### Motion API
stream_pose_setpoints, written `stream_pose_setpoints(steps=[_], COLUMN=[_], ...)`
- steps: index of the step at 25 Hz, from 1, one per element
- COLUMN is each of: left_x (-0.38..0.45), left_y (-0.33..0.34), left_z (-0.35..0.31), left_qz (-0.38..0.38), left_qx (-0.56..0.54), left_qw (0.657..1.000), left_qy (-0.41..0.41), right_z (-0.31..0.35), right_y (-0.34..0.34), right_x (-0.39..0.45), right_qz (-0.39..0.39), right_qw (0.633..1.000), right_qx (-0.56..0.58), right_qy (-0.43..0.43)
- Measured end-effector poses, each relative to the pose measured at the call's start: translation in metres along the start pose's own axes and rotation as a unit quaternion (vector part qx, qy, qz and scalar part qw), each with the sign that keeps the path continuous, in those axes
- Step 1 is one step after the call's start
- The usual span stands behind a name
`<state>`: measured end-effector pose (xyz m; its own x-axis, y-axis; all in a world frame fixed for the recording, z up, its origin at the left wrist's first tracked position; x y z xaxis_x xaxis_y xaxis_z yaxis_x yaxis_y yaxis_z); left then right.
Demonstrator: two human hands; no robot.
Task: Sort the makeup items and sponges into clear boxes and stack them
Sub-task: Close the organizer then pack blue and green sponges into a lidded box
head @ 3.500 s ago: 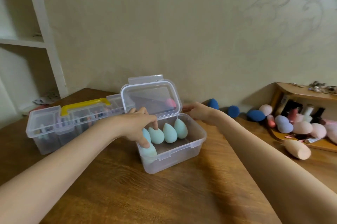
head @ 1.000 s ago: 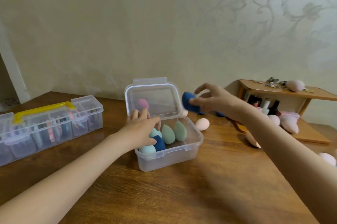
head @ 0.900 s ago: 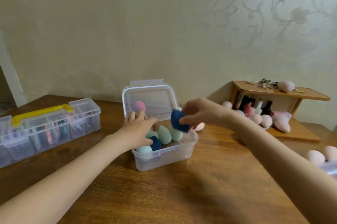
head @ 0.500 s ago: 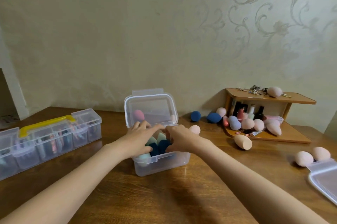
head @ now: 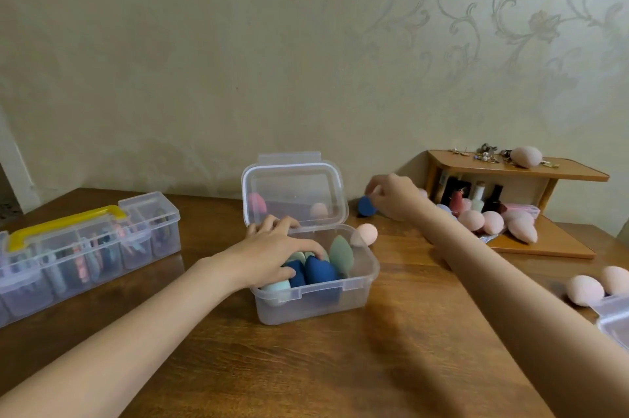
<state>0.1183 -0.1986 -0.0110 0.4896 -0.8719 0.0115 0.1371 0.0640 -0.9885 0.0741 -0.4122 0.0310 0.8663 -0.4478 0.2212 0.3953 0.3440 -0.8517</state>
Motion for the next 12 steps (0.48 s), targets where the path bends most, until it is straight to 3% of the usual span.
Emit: stream_pose_setpoints(steps=[3,8,10,12], left_x=[0.004,0.006,0.006,0.007], left_y=[0.0,0.002,0.004,0.007], left_z=[-0.003,-0.003,-0.001,0.001], left_qz=[-0.005,-0.006,-0.008,-0.006], left_qx=[0.004,0.007,0.008,0.012], left_qw=[1.0,1.0,1.0,1.0], left_qy=[0.0,0.002,0.001,0.0], right_z=[-0.033,-0.045,-0.046,-0.045], right_y=[0.023,0.064,0.067,0.053], right_x=[0.033,0.064,0.063,0.054], right_qz=[0.078,0.136,0.097,0.0], right_qw=[0.995,0.985,0.991,0.999], right_qx=[-0.005,-0.101,-0.085,0.015], right_qy=[0.06,0.041,0.036,0.044])
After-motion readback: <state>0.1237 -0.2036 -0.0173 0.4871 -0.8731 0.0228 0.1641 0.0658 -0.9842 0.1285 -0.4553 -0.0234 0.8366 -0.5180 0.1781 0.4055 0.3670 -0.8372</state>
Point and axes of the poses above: each hand's wrist, its own x-axis towards the middle knuckle, its own y-axis out of the palm, z = x × y, the point moved 2 cm from there along x, towards the middle knuckle, and after that the axes turned 11 degrees about x, right-handed, at the moved point
